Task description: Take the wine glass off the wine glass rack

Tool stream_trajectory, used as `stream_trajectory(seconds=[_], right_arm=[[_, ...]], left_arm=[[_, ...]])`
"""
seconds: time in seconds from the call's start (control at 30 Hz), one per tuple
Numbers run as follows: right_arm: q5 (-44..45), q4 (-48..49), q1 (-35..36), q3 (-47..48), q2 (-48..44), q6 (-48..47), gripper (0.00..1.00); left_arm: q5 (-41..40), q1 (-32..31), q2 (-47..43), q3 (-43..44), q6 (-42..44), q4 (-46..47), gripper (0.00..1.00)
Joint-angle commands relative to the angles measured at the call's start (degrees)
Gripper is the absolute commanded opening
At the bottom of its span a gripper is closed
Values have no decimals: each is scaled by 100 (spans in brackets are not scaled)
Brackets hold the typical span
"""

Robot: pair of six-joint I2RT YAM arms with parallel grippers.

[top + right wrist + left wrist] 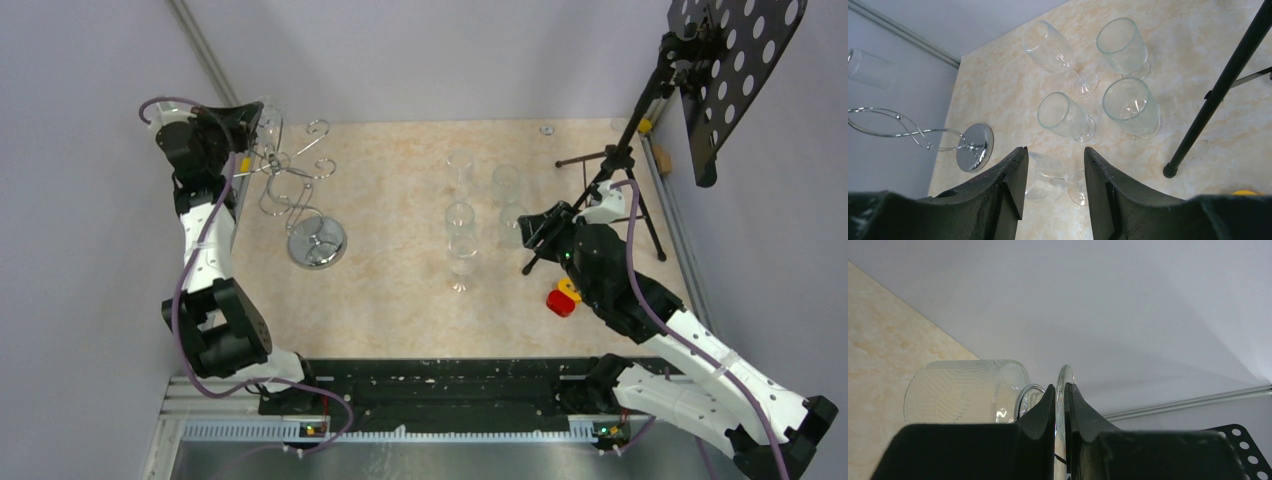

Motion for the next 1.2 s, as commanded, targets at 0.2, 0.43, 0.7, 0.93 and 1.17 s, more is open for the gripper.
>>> stream_trajectory(seconds=[0.2, 0.43, 0.7, 0.93, 1.17], right_arm=[[-36, 214, 41, 88, -4, -23, 47], [-46, 218, 45, 94, -3, -38, 47], [-66, 247, 45, 94, 9, -29, 47], [-61, 242, 44, 88, 0, -23, 47], [-54, 241, 42, 79, -9, -22, 47]], left_arm=[[819, -7, -266, 447, -343, 179, 0], [593, 27, -503, 794, 464, -1183, 0], [502, 173, -707, 839, 608, -1495, 0], [173, 271, -822, 992, 836, -2020, 0], [-40, 374, -822, 1199, 989, -2107, 0]])
